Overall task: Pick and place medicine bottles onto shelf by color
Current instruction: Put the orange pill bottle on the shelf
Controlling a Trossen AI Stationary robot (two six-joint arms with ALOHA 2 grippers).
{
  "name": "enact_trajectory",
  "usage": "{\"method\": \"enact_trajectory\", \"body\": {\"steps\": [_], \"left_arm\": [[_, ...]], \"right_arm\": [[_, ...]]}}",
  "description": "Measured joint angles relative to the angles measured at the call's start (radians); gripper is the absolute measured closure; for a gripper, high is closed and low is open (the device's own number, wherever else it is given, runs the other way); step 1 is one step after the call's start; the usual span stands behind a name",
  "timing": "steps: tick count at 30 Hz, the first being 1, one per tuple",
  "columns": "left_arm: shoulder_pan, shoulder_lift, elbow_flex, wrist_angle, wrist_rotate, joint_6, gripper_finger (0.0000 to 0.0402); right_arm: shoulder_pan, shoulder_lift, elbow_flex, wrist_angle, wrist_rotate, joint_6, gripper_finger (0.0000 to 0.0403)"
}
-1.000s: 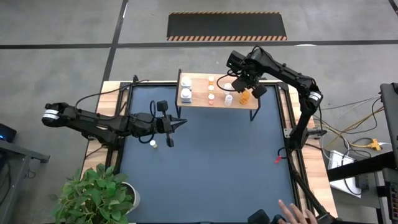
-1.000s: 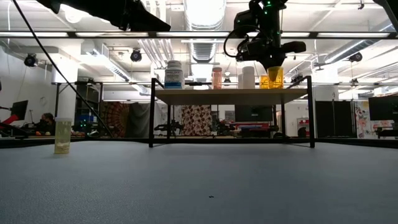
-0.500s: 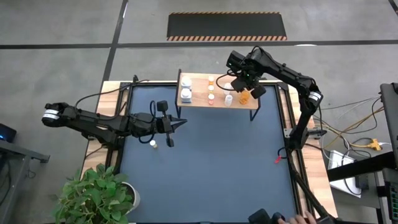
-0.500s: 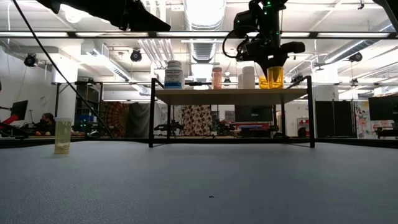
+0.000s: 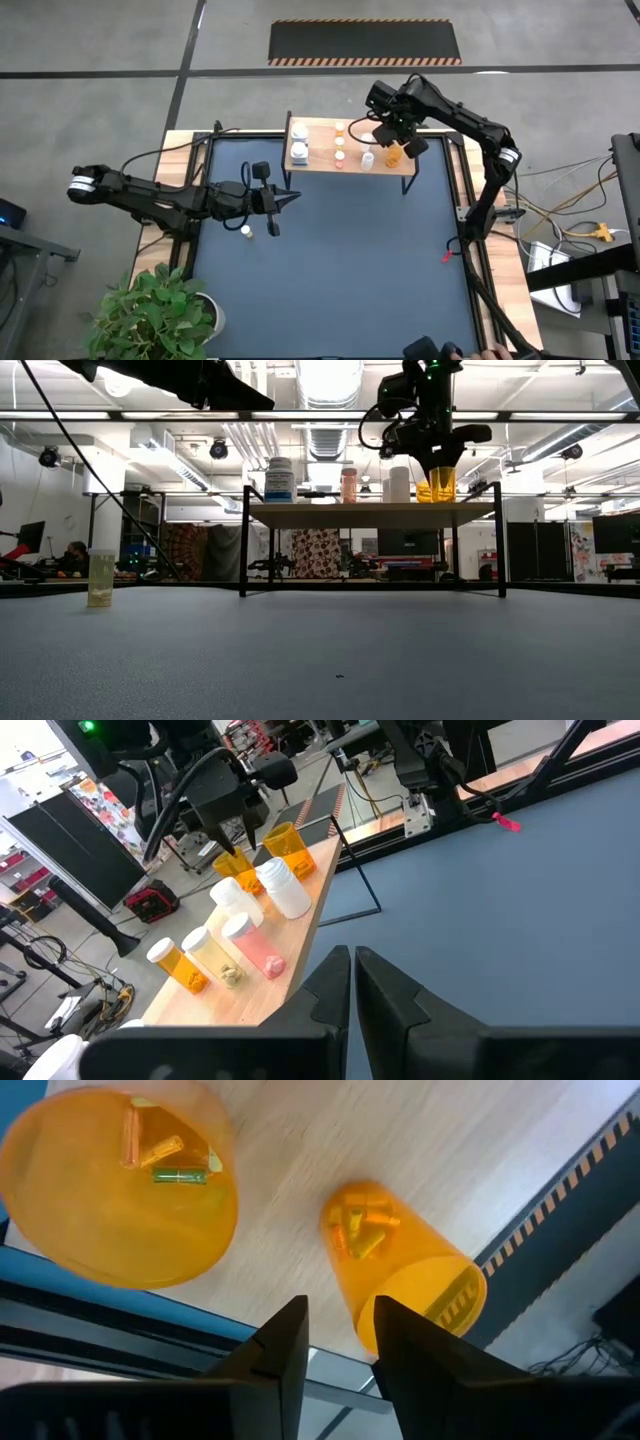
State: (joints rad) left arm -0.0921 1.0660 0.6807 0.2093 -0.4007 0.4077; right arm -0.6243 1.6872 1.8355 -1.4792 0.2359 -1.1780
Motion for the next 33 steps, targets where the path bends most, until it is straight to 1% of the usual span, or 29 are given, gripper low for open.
{"method": "enact_trajectory", "body": {"steps": [6,12,17,21,28,31,33], "left_arm": [[0.000,0.000,0.000,0.000,0.000,0.000,0.0400],[0.000,0.000,0.000,0.000,0.000,0.000,0.0400],[0.000,0.000,0.000,0.000,0.000,0.000,0.0400],[0.000,0.000,0.000,0.000,0.000,0.000,0.0400],[0.000,0.000,0.000,0.000,0.000,0.000,0.0400],[0.000,0.000,0.000,0.000,0.000,0.000,0.0400],[0.000,0.000,0.000,0.000,0.000,0.000,0.0400]], "right_arm": [[0.000,-0.024,0.000,-0.001,0.000,0.003,0.0292],[0.003,-0.037,0.000,-0.005,0.000,0.035,0.0299],[0.013,-0.061,0.000,-0.005,0.001,0.041,0.0311],[0.018,-0.096,0.000,0.006,0.000,0.041,0.0331],[-0.022,-0.114,0.002,0.219,0.000,0.170,0.0388],[-0.056,-0.111,-0.002,0.319,0.000,0.225,0.0393],[-0.082,-0.101,-0.002,0.329,-0.016,0.229,0.0394]]}}
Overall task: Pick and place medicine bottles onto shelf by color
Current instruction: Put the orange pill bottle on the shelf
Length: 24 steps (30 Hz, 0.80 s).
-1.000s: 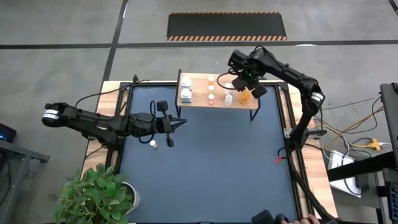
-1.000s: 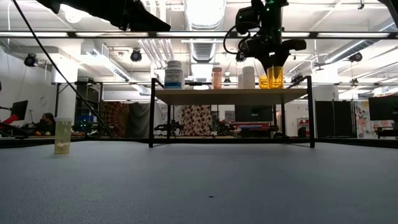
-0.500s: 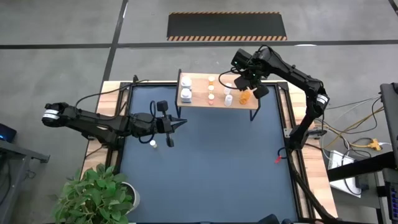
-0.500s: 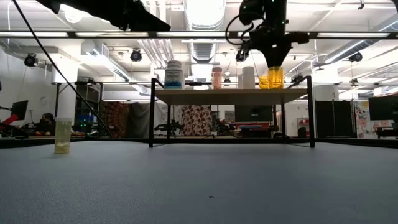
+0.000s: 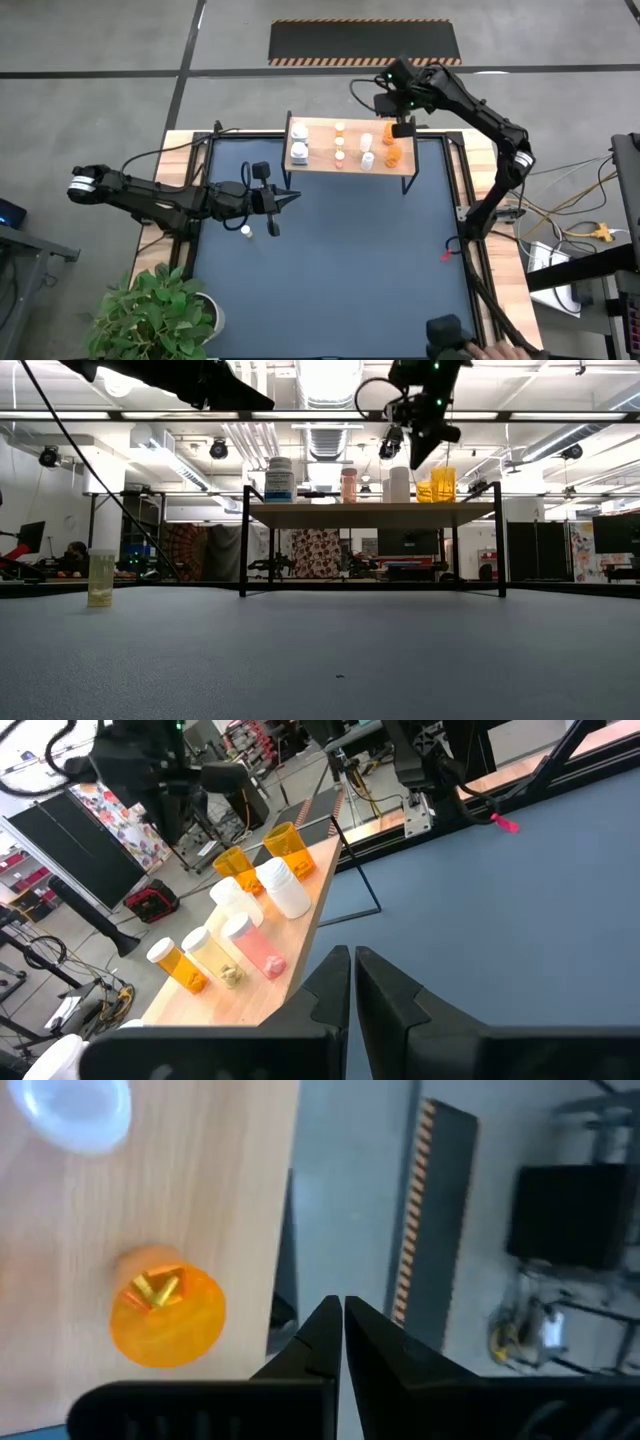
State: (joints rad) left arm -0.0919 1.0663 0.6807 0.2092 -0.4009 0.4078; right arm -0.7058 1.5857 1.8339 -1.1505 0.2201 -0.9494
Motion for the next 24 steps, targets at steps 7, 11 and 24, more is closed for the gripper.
{"method": "enact_trajectory", "body": {"steps": [7,11,24], "left_arm": [[0.000,0.000,0.000,0.000,0.000,0.000,0.0400],[0.000,0.000,0.000,0.000,0.000,0.000,0.0400],[0.000,0.000,0.000,0.000,0.000,0.020,0.0400]], "right_arm": [[-0.104,0.038,-0.004,-0.001,-0.198,-0.046,0.0394],[-0.135,0.065,-0.005,-0.006,-0.225,-0.018,0.0394],[-0.142,0.083,-0.005,-0.094,-0.300,-0.016,0.0394]]}}
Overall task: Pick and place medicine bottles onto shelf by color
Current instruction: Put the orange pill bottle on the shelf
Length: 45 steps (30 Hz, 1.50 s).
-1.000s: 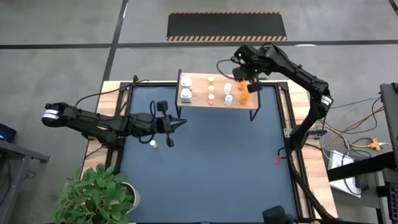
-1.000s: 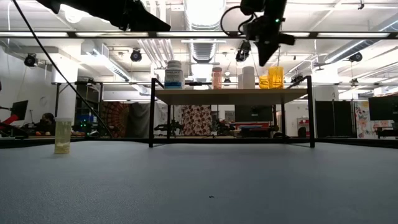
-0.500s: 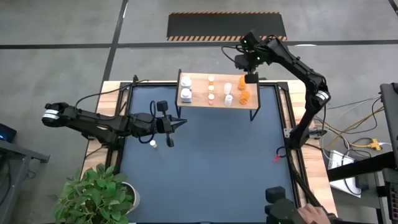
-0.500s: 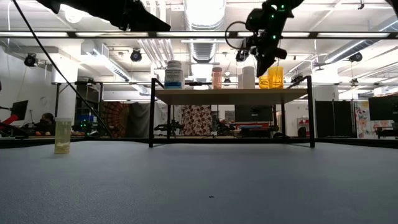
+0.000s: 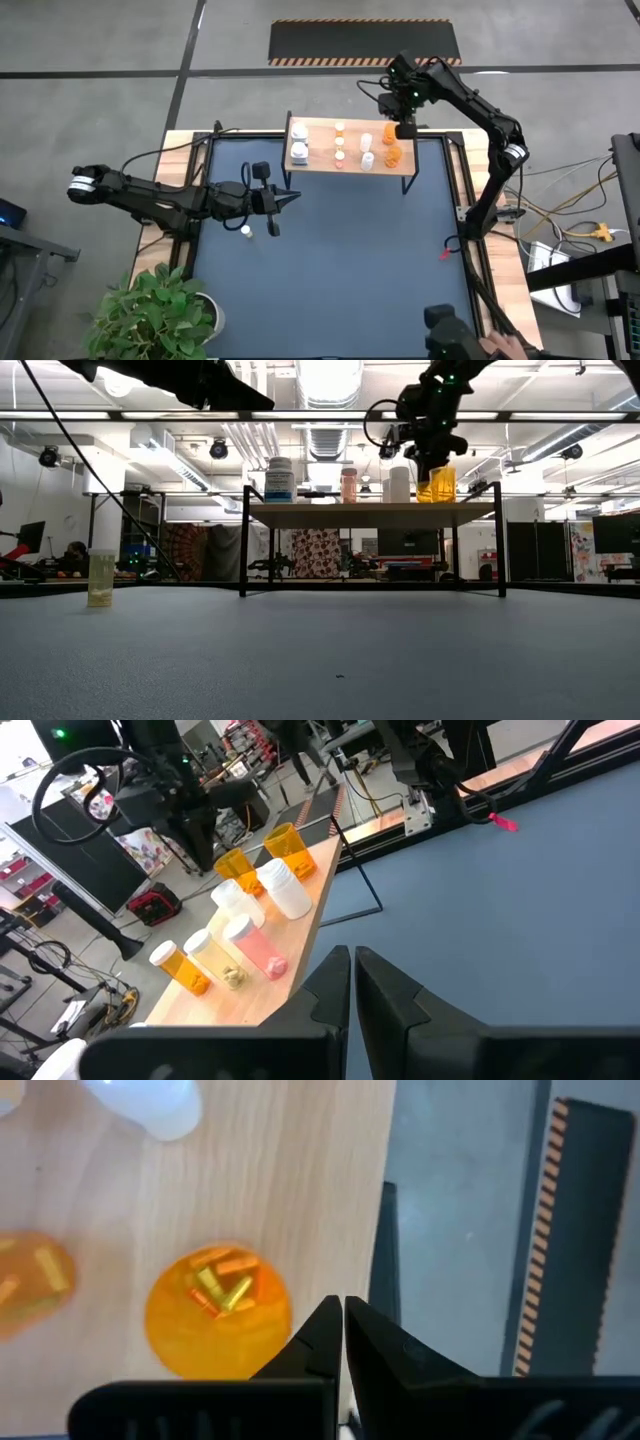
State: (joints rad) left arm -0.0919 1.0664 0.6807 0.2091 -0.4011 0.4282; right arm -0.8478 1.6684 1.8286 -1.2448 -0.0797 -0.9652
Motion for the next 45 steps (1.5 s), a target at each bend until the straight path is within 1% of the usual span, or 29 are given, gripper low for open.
{"method": "enact_trajectory", "body": {"steps": [10,14,19,28,30,32,36,38,41,45], "left_arm": [[0.000,0.000,0.000,0.000,0.000,0.001,0.0400],[0.000,0.000,0.000,0.000,0.000,0.002,0.0400],[0.000,0.000,0.000,0.000,0.000,0.002,0.0400],[0.000,0.000,0.000,0.000,0.000,0.003,0.0400],[0.000,0.000,0.000,0.000,0.000,0.003,0.0400],[0.000,0.000,0.000,0.000,0.000,0.003,0.0400],[0.000,0.000,0.000,0.000,0.000,0.003,0.0400],[0.000,0.000,0.000,0.000,0.000,0.003,0.0400],[0.000,0.000,0.000,0.000,0.000,0.003,0.0400],[0.000,0.000,0.000,0.000,0.000,0.003,0.0400]], "right_arm": [[0.001,0.000,0.000,-0.040,-0.008,0.020,0.0394],[0.001,0.000,0.000,-0.068,-0.038,-0.011,0.0394],[0.001,0.000,0.000,-0.104,-0.042,-0.010,0.0394],[0.009,-0.001,0.000,-0.108,-0.052,0.050,0.0394],[0.010,-0.004,0.000,-0.105,-0.036,0.050,0.0394],[0.011,-0.010,0.002,-0.095,0.016,0.063,0.0394],[0.010,-0.011,0.036,-0.096,0.119,0.157,0.0394],[0.009,-0.012,0.049,-0.118,0.124,0.188,0.0394],[0.010,-0.013,0.051,-0.175,0.101,0.231,0.0394],[0.013,-0.013,0.023,-0.212,0.096,0.317,0.0394]]}}
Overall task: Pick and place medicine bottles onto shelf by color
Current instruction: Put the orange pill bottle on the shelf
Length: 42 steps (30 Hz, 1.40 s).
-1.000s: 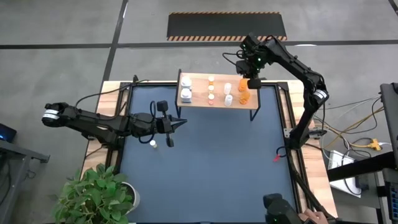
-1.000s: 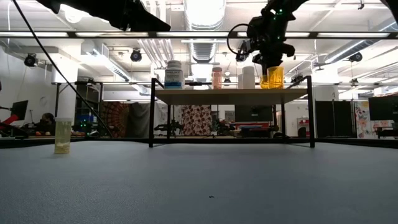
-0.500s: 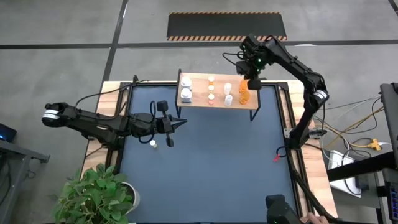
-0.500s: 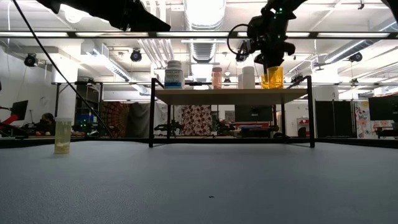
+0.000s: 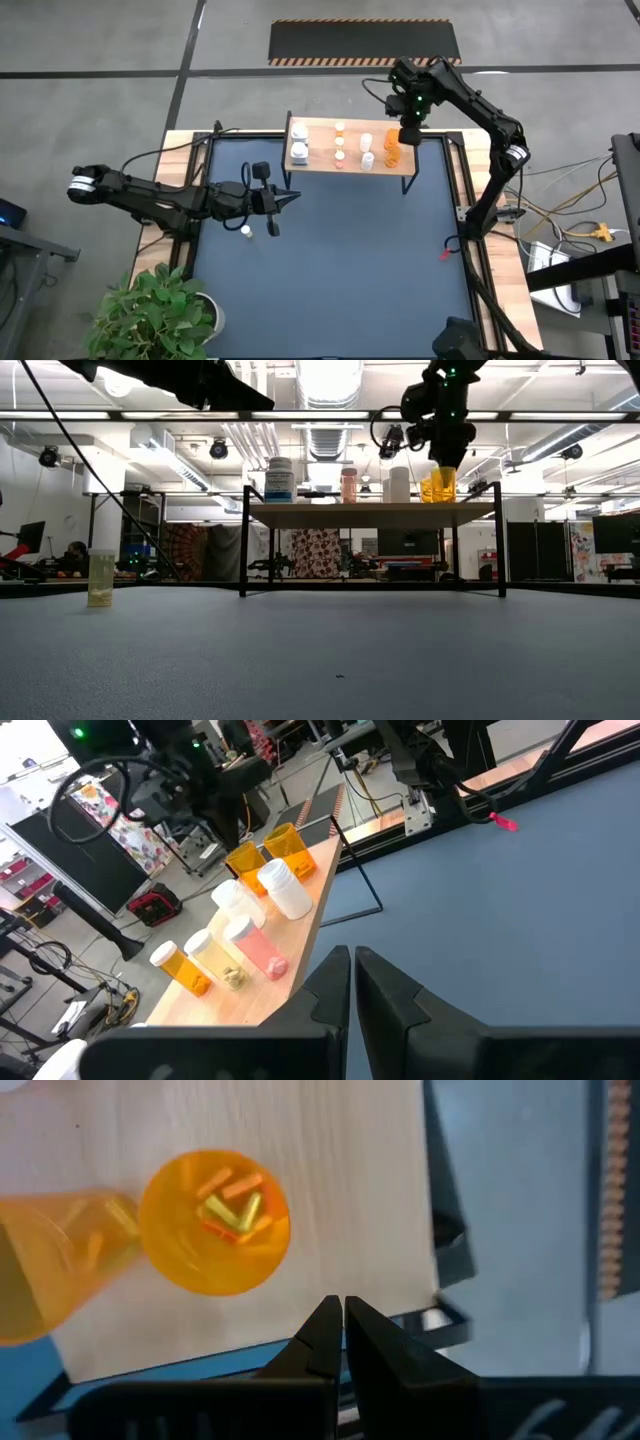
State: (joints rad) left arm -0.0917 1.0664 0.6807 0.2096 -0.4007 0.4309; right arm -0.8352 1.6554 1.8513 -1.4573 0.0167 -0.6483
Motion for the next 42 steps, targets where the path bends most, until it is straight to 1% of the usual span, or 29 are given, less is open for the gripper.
{"method": "enact_trajectory", "body": {"steps": [1,5,6,13,17,22,24,27,28,32,38,42], "left_arm": [[0.000,0.000,0.000,0.000,0.000,0.000,0.0400],[0.000,0.000,0.000,0.000,0.000,0.000,0.0400],[0.000,0.000,0.000,0.000,0.000,0.000,0.0400],[0.000,0.000,0.000,0.000,0.000,0.000,0.0400],[0.000,0.000,0.000,0.000,0.000,0.000,0.0400],[0.000,0.000,0.000,0.000,0.000,0.003,0.0400],[0.000,0.000,0.000,0.001,0.000,0.003,0.0400],[0.000,0.000,0.000,0.001,0.000,0.004,0.0400],[0.000,0.000,0.000,0.001,0.000,0.004,0.0400],[0.000,0.000,0.000,0.001,0.000,0.004,0.0400],[0.000,0.000,0.000,0.000,0.000,0.004,0.0400],[0.000,0.000,0.000,0.000,0.000,0.004,0.0400]], "right_arm": [[0.000,0.000,-0.007,-0.003,-0.009,0.008,0.0394],[0.000,0.000,-0.020,-0.004,-0.113,0.022,0.0394],[0.004,0.000,-0.020,0.001,-0.122,0.022,0.0394],[0.008,0.000,-0.014,0.002,-0.116,0.028,0.0394],[0.012,-0.005,0.003,0.001,-0.062,0.023,0.0394],[0.027,-0.033,0.039,0.085,-0.060,0.053,0.0394],[0.043,-0.038,0.042,0.118,-0.079,0.068,0.0394],[0.073,-0.041,0.041,0.160,-0.149,0.073,0.0394],[0.085,-0.040,0.041,0.172,-0.157,0.074,0.0394],[0.126,-0.018,0.040,0.219,-0.149,0.092,0.0394],[0.145,0.004,0.037,0.214,-0.140,0.135,0.0394],[0.143,0.009,0.029,0.210,-0.087,0.158,0.0394]]}}
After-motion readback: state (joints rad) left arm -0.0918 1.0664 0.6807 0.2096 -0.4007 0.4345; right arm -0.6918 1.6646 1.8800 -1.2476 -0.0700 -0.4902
